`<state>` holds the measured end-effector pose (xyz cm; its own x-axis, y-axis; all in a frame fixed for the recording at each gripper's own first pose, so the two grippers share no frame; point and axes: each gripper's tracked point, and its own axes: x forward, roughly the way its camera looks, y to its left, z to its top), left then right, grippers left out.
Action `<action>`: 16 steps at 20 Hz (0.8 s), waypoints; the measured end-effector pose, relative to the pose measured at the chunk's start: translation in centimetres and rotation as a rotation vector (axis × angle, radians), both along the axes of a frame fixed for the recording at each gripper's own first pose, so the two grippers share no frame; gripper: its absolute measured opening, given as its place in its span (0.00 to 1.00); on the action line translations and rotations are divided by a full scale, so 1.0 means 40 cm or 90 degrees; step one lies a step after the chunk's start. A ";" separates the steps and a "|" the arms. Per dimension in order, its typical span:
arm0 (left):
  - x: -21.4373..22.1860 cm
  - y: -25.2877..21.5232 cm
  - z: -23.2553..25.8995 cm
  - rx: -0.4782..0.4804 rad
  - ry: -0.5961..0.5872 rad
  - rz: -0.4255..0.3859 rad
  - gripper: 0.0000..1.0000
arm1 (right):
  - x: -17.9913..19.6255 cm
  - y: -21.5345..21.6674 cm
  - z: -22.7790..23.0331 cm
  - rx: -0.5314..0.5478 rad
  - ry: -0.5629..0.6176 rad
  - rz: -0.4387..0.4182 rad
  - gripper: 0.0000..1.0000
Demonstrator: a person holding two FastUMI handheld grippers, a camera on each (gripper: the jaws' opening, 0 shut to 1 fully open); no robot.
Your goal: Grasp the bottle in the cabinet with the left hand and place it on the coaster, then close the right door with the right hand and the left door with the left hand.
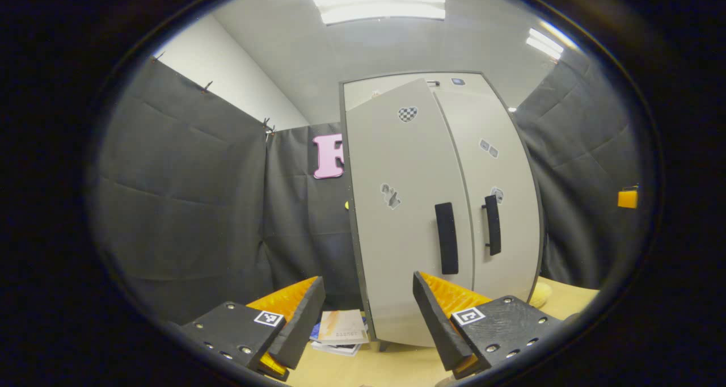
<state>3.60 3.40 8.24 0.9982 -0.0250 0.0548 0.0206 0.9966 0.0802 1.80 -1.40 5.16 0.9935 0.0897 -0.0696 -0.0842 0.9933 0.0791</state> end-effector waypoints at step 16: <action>-0.203 0.211 0.013 0.032 -0.003 0.045 0.92 | -0.156 0.135 0.026 -0.056 -0.002 0.003 0.95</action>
